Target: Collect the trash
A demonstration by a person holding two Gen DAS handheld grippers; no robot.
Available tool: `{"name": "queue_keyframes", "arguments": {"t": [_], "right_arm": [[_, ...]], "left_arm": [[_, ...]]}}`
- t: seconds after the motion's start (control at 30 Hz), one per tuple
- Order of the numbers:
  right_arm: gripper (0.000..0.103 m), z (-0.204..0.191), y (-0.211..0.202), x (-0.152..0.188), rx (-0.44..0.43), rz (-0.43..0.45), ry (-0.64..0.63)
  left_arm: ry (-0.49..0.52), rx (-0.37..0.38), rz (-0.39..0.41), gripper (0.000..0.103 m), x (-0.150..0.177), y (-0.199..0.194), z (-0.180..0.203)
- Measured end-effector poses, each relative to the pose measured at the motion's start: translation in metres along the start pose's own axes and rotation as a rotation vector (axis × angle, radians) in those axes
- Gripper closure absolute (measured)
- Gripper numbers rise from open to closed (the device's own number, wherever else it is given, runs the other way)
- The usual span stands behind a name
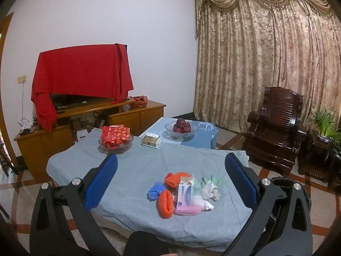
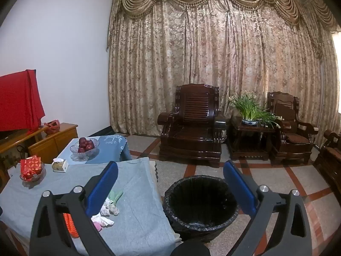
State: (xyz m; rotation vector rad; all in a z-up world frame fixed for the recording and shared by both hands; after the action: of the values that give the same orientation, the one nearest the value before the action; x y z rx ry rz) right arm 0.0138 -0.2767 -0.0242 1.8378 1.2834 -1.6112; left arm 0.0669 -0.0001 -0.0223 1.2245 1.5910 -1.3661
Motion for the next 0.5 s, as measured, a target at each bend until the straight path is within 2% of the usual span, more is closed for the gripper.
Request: {"name": "queue_keyframes", "arguments": {"t": [0.5], "right_arm": [[0.006, 0.0003, 0.0004, 0.0013, 0.004, -0.006, -0.009]], "left_arm": [[0.005, -0.007, 0.000, 0.005, -0.0007, 0.0006, 0.0004]]}}
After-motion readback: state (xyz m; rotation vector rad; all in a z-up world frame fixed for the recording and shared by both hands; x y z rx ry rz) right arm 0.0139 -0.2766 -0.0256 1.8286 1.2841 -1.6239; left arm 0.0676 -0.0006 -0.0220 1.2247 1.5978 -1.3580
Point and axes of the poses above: each gripper's, at about its wrist camera, not at the fingertips, and y roughly the way its jaws point, z to its right, x to its underside, the point moved 7 cm from there along y, roughly the way its jaws point, and after that the axes turned 13 degrees about y, right-handed, at the moved point
